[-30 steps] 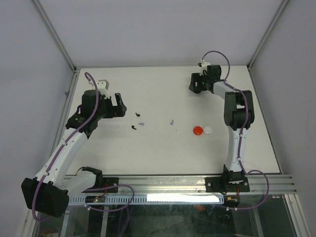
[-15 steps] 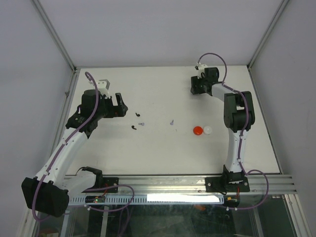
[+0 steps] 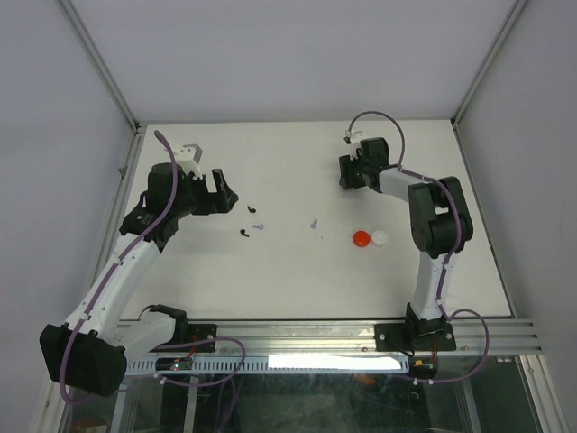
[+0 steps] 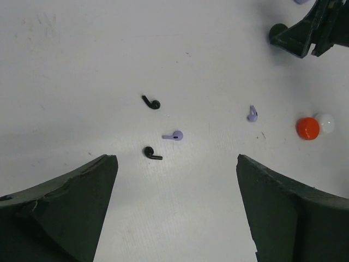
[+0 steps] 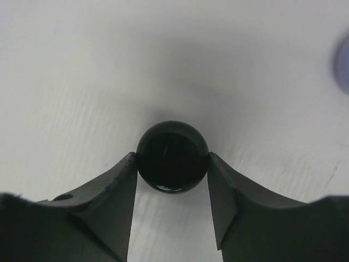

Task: Insert the wireless bluetooth earbuds into the charging case
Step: Pick up the charging case at the center of the board.

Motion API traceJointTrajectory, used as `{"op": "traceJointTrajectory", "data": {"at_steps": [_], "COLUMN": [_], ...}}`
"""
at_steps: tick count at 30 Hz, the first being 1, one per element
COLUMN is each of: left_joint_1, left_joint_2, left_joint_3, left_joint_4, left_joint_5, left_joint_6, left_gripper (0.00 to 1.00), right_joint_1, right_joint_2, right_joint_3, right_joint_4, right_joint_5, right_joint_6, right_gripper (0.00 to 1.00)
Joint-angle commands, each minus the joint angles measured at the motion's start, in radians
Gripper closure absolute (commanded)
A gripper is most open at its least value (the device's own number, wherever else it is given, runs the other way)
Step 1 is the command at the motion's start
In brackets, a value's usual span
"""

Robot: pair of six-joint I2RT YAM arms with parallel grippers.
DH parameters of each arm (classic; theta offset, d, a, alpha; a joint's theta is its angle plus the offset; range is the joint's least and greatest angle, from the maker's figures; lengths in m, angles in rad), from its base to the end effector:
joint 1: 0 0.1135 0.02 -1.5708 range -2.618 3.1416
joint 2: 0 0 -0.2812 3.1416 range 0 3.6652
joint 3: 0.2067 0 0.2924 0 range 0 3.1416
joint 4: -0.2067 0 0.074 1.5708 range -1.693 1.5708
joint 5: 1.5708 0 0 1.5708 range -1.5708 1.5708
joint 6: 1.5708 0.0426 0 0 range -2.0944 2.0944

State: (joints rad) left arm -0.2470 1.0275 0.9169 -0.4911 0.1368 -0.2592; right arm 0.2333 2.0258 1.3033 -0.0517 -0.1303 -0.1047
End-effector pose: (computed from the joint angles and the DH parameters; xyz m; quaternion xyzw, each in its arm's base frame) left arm 0.2521 -0.0696 0.3165 0.0265 0.8830 -0.1749 0.4348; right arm 0.4667 0.1166 0.1406 -0.1796 0.9024 0.0847 0.3824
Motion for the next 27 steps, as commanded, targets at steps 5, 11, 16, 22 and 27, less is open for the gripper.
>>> {"op": "traceJointTrajectory", "data": {"at_steps": [5,11,16,22,27], "left_joint_1": [0.009,0.004,-0.034,-0.136,-0.243], "left_joint_2": [-0.030,-0.049,-0.054,-0.041,-0.017], "left_joint_3": [-0.015,-0.064,-0.112,-0.159,-0.181], "left_joint_4": [0.128,0.229,0.325,0.451,0.561], "left_joint_5": [0.170,0.261,0.275,0.216,0.140], "left_joint_6": [-0.133,-0.243,-0.320,-0.392,-0.426], "left_gripper": [0.08,0.12,0.14,0.16,0.17], "right_joint_1": [0.145,0.264,0.344,0.442,0.507], "right_joint_2": [-0.301,-0.466,-0.591,-0.698,-0.735], "right_joint_3": [-0.209,-0.355,-0.479,-0.609,-0.679], "right_joint_4": [0.200,0.321,0.453,0.621,0.736], "right_joint_5": [0.066,0.082,0.079,0.054,0.023], "right_joint_6": [0.110,0.162,0.206,0.239,0.246], "right_gripper": [0.58,0.57,0.57,0.57,0.57]}}
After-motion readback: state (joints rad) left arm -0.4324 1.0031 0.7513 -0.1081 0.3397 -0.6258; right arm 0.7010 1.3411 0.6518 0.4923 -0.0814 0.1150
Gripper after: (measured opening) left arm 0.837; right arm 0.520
